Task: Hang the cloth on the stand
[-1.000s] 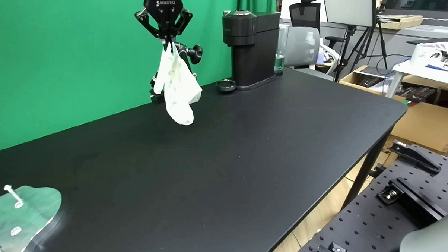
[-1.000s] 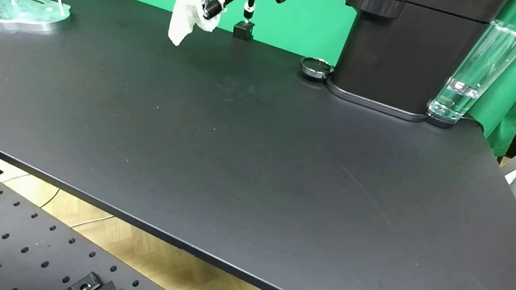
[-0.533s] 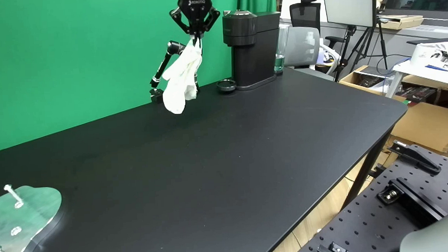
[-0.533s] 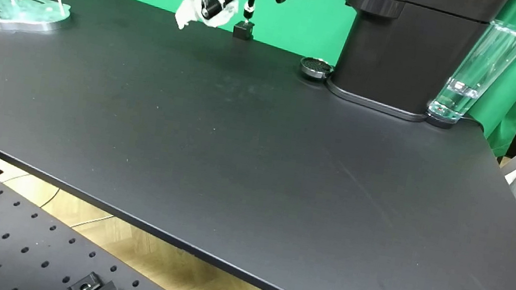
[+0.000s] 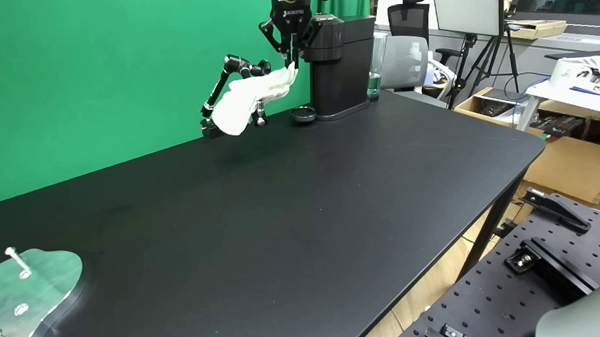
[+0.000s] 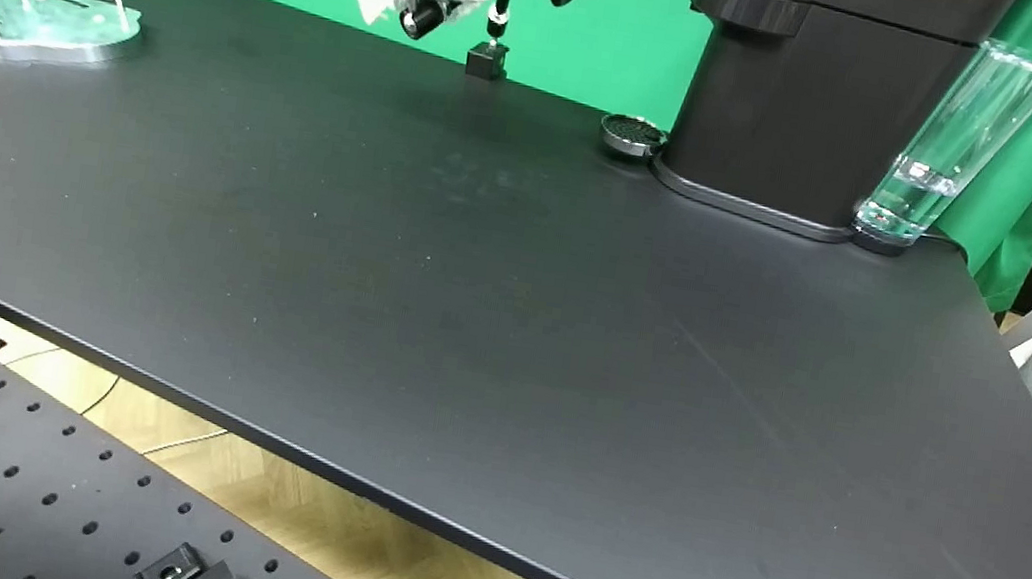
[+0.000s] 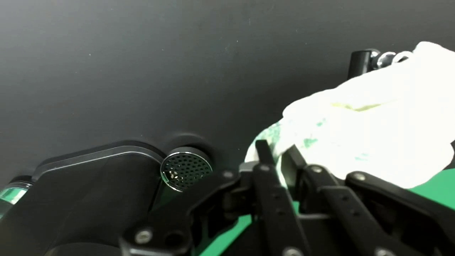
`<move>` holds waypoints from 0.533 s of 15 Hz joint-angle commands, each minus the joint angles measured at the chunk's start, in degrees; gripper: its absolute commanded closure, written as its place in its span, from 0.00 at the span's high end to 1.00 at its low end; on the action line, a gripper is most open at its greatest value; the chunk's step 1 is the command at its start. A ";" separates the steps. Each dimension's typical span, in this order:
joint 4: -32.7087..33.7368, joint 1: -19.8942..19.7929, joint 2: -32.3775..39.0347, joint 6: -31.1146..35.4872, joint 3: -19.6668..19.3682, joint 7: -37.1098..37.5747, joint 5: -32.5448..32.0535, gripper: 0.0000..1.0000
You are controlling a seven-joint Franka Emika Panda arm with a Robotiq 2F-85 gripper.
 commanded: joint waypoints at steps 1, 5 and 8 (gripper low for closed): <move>0.67 -0.27 -0.20 -3.10 -0.15 -1.20 0.49 0.48; 0.83 -0.32 -0.17 -4.79 -0.08 -2.23 0.59 0.74; 0.98 -0.26 -0.18 -5.82 -0.21 -2.49 -0.12 0.96</move>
